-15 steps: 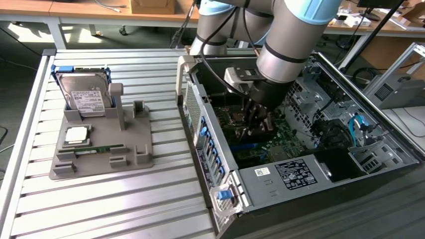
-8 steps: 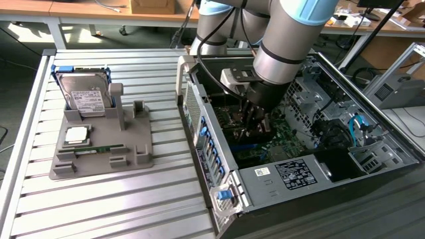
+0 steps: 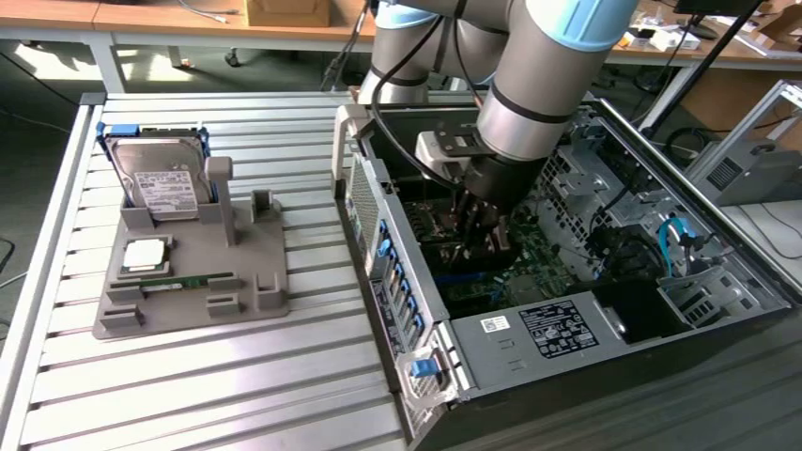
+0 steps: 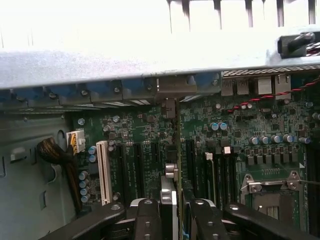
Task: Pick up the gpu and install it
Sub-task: 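Insert the gpu into the slot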
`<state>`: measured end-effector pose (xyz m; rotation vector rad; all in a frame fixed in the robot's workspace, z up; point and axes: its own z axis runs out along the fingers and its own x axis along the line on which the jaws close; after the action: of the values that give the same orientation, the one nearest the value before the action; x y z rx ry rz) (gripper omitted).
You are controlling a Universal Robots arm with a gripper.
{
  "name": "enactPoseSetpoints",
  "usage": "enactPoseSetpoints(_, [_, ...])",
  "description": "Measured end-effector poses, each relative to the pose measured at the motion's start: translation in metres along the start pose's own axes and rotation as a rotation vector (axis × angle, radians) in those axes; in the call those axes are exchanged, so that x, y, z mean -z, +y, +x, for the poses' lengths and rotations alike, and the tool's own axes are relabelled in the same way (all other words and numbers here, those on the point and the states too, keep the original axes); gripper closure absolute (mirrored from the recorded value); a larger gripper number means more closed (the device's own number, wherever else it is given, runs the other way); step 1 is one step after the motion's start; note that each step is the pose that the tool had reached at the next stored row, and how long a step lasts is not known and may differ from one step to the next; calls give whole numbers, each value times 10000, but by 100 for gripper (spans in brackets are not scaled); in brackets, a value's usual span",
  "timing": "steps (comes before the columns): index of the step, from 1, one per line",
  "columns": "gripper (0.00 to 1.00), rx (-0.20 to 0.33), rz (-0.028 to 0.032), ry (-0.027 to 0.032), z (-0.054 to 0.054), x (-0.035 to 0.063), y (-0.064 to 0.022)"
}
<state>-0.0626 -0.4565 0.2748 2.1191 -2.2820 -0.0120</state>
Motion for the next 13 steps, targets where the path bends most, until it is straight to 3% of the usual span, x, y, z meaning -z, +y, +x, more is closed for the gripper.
enactPoseSetpoints(13, [73, 0, 0, 1, -1, -72, -2])
